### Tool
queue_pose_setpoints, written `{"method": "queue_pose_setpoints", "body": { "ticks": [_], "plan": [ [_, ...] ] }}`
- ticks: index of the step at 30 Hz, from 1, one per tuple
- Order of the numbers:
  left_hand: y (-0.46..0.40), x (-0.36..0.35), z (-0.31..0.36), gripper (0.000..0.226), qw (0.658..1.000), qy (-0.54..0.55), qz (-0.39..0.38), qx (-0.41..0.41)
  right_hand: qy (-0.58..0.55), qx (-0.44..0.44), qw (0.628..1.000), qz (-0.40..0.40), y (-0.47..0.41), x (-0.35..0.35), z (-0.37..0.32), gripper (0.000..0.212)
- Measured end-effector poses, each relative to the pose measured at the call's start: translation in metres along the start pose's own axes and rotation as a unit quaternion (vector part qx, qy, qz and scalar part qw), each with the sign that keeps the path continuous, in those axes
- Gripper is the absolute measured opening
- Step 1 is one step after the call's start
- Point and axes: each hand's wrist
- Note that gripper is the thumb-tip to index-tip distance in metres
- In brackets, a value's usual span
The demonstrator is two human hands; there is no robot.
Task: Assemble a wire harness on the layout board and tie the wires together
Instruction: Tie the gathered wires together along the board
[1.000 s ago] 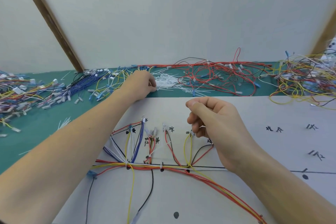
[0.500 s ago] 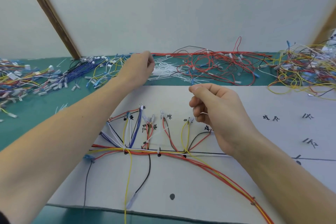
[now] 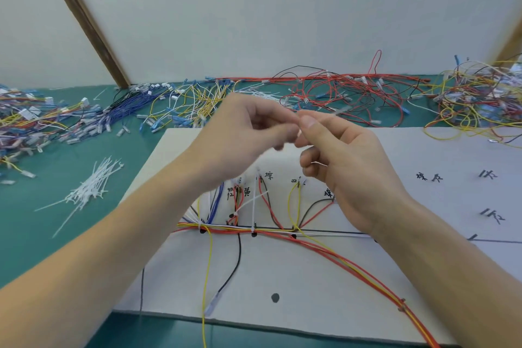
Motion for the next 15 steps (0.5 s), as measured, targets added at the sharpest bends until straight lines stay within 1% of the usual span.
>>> {"method": "queue_pose_setpoints", "body": {
  "ticks": [2, 4, 7, 10, 12, 15],
  "plan": [
    [0.013, -0.005, 0.006, 0.019, 0.999, 0.032, -0.015, 0.002, 0.008, 0.014, 1.0, -0.011, 0.001, 0.0, 0.002, 0.016],
    [0.019, -0.003, 0.007, 0.015, 0.999, 0.039, 0.005, 0.023, 0.009, 0.019, 1.0, -0.021, 0.002, 0.0, 0.002, 0.016],
    [0.03, 0.002, 0.007, 0.017, 0.996, 0.056, 0.035, 0.051, -0.005, 0.024, 0.999, -0.043, 0.003, 0.002, 0.0, 0.029],
    [0.041, 0.003, 0.008, 0.024, 0.996, 0.051, 0.051, 0.043, -0.017, 0.033, 0.997, -0.06, 0.003, 0.002, -0.001, 0.027],
    [0.047, 0.001, 0.008, 0.024, 0.997, 0.022, 0.067, 0.031, -0.02, 0.042, 0.997, -0.062, 0.004, 0.001, -0.001, 0.026],
    [0.053, -0.004, 0.011, 0.022, 0.996, 0.018, 0.087, 0.015, -0.026, 0.053, 0.996, -0.062, 0.004, 0.002, -0.002, 0.026]
  ]
}}
Point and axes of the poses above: each hand's wrist, its own y-axis away from the middle knuckle, its own x-axis out of the back of the hand, z = x × y, and after that the axes turned 12 degrees about -z, right-handed
